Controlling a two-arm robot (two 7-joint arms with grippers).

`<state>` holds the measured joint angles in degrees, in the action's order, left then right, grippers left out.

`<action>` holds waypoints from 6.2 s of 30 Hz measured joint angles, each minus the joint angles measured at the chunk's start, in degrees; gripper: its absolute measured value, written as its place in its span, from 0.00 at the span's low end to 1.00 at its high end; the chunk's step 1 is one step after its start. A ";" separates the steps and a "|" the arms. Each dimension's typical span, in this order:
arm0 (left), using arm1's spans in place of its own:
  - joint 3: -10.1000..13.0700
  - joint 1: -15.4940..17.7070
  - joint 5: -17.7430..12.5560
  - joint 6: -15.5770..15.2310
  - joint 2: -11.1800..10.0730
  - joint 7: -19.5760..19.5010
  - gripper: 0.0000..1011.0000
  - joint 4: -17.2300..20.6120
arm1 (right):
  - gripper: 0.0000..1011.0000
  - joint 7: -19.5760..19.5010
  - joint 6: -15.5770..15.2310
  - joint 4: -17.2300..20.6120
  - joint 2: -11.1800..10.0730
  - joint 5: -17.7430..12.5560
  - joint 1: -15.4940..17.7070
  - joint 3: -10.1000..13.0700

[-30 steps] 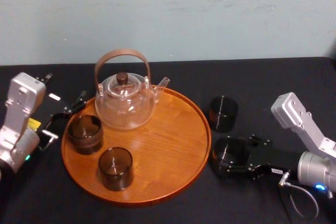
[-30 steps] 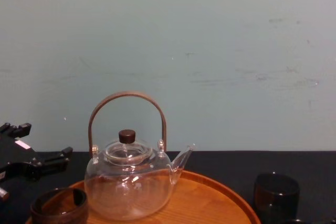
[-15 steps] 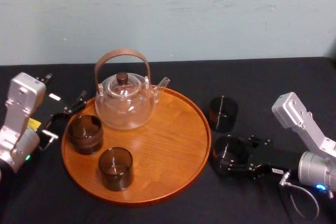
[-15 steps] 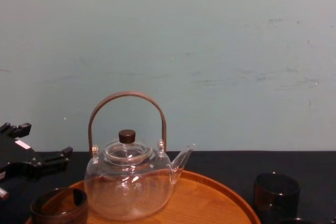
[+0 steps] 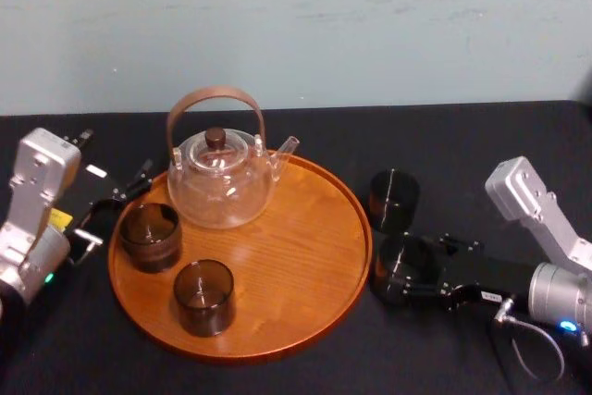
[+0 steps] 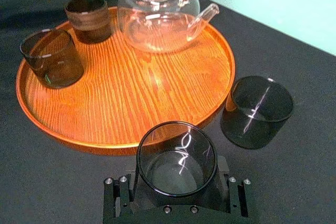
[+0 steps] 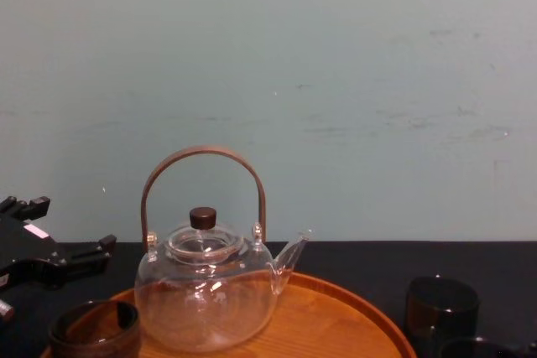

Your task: Pick up the glass from the table and place it on the tray.

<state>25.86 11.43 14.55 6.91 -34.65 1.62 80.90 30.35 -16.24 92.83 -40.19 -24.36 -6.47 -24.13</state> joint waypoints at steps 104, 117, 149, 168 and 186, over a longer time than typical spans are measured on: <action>0.00 0.00 0.00 0.00 0.00 0.00 0.99 0.00 | 0.88 7.72 6.51 -11.35 9.91 3.96 -14.56 -14.58; 0.00 -0.01 0.00 0.00 0.00 0.00 0.99 0.00 | 0.88 6.83 6.69 -11.34 10.05 4.78 -14.35 -14.56; 0.00 0.00 0.00 0.00 0.00 0.00 0.99 0.00 | 0.99 8.88 7.15 -9.36 7.56 2.26 -12.88 -12.74; 0.00 0.00 0.00 0.00 0.00 0.00 0.99 0.00 | 0.99 11.21 11.64 -3.94 -0.81 -3.72 -7.07 -7.50; 0.00 0.00 0.00 0.00 0.00 0.00 0.99 0.00 | 0.99 -1.75 7.23 -2.89 -1.79 -7.89 -0.45 1.87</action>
<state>25.86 11.43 14.55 6.90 -34.64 1.62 80.90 28.61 -9.00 89.94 -41.98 -32.25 -6.93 -22.25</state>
